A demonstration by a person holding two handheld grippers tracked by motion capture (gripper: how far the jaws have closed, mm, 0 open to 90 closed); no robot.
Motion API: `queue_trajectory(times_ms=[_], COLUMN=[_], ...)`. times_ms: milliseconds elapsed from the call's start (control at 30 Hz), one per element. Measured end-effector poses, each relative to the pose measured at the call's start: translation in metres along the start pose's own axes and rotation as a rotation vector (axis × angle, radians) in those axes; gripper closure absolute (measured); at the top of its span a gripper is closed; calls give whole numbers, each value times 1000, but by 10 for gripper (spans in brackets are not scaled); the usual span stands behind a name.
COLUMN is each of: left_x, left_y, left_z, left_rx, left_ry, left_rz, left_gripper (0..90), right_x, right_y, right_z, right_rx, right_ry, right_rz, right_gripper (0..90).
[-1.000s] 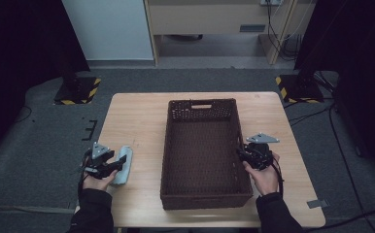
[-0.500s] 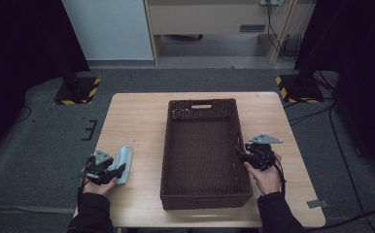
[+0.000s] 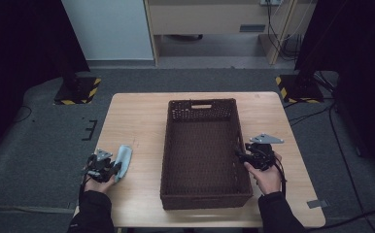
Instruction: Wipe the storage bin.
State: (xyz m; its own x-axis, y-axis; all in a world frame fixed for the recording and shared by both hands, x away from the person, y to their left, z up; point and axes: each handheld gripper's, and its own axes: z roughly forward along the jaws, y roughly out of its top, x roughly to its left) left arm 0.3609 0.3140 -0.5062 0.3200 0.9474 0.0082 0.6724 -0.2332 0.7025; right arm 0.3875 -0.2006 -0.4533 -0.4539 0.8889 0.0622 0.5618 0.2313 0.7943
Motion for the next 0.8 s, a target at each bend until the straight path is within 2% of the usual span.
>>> queue_trajectory(times_ms=[100,167,200,267,400,533,667,800], left_x=[0,-2,-2,-7,-10,-15,-18,-19], left_y=[2,7,7,15,24,37,55,66], left_z=[-4,-8,-8,-10,-10,-9,-1,7], left_rx=[-25,-57,-57,-92,-106,-120,-142,-144], left_ry=[-4,-27,-27,-40,-49,-57,-60,-66], left_rz=[-7,-19,-19,-11,-1,20,23,17], left_gripper=[819,821,821,822,823,824,824,824], right_x=[-1,-1,-1,-2,-2,-1,-2,-1], right_y=[0,-1,-1,-2,-2,0,1,1], right_z=[0,1,1,2,3,2,3,3], right_rx=[2,8,8,7,10,15,18,13], right_ry=[7,12,12,31,54,38,40,38], right_rz=[2,11,11,19,26,19,7,-3], right_gripper=[499,508,508,537,591,640,646,655])
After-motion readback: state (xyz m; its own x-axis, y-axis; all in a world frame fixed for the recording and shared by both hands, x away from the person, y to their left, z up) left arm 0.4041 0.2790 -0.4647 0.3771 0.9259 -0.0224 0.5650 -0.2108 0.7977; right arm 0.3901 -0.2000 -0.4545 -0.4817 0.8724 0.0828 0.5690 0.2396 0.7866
